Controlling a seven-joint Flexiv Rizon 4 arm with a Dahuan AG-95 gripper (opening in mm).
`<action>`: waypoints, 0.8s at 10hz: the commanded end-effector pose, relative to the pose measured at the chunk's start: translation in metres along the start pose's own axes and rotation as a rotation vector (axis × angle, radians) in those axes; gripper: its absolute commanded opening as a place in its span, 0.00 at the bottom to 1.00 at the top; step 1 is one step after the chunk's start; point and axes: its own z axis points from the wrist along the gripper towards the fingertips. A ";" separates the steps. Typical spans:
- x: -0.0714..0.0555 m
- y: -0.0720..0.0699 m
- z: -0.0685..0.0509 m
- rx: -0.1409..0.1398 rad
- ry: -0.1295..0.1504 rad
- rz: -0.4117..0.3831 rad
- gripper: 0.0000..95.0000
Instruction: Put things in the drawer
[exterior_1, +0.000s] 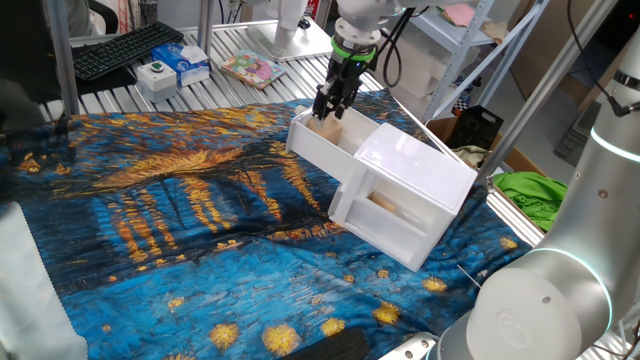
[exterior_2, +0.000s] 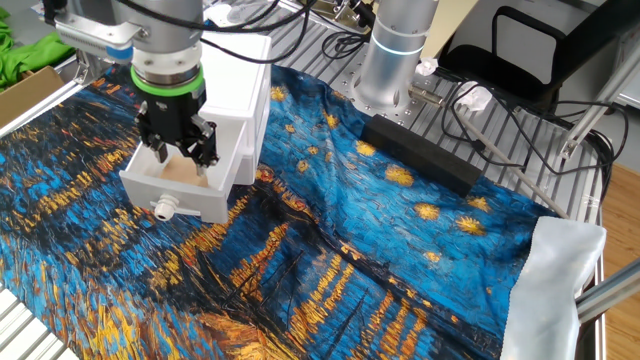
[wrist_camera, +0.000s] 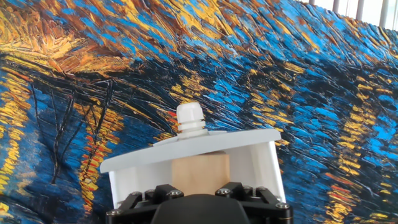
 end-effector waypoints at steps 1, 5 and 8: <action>0.000 -0.001 -0.002 0.002 -0.004 0.001 0.40; -0.001 0.002 -0.013 0.001 -0.008 0.017 0.40; -0.010 0.006 -0.026 -0.002 -0.002 0.024 0.40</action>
